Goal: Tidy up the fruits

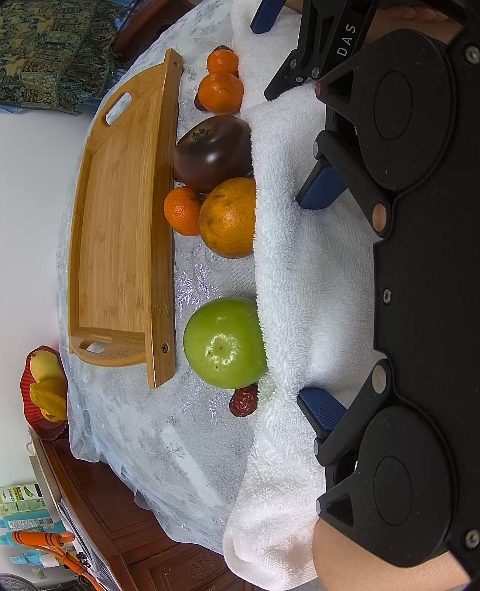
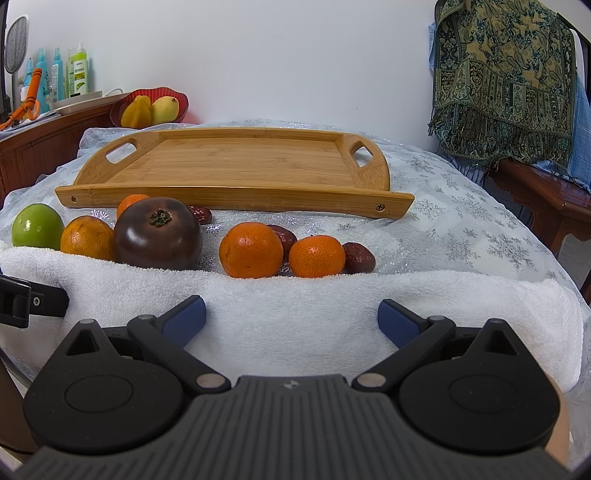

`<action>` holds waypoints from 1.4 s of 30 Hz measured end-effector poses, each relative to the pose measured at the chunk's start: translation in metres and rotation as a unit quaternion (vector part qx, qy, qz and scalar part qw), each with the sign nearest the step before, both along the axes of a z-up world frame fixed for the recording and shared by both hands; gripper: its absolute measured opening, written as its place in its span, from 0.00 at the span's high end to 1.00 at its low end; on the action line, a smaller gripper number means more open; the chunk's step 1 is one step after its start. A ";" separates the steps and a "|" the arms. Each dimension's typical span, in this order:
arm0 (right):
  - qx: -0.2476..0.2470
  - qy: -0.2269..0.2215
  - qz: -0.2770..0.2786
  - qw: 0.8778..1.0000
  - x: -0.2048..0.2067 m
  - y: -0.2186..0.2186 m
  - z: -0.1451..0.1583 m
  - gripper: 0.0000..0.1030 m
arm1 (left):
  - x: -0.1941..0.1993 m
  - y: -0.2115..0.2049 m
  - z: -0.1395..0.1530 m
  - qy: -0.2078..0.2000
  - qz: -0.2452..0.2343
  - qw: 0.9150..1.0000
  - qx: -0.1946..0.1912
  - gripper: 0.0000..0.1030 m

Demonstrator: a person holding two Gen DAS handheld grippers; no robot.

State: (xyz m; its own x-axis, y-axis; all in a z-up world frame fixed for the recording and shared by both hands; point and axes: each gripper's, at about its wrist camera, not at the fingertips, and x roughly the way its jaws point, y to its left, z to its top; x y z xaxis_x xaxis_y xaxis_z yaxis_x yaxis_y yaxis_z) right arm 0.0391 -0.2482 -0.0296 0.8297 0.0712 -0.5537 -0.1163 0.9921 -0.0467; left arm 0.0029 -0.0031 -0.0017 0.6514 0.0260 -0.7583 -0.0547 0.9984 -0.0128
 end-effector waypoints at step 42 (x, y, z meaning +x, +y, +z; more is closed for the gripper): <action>0.010 -0.001 0.000 1.000 0.000 -0.004 0.000 0.00 | 0.002 0.003 0.001 0.007 -0.005 1.000 0.000 0.00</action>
State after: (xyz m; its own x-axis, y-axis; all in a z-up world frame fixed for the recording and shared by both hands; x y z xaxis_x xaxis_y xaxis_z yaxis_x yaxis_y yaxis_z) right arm 0.0390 -0.2520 -0.0293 0.8303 0.0833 -0.5510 -0.1170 0.9928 -0.0263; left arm 0.0045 -0.0003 -0.0008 0.6408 0.0184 -0.7675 -0.0442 0.9989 -0.0130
